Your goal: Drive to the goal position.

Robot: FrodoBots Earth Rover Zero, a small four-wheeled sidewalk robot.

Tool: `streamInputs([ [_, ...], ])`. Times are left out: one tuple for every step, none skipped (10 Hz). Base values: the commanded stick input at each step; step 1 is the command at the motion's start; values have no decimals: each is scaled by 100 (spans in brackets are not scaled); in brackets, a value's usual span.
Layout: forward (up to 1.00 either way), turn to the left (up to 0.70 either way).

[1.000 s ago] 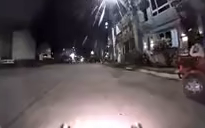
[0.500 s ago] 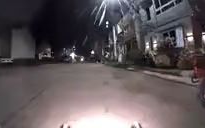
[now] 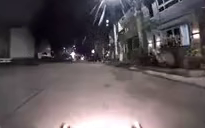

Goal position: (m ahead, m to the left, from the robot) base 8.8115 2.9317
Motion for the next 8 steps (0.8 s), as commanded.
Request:
streamInputs([
  [70,0],
  [70,0],
  [70,0],
  [70,0],
  [70,0],
  [70,0],
  [70,0],
  [70,0],
])
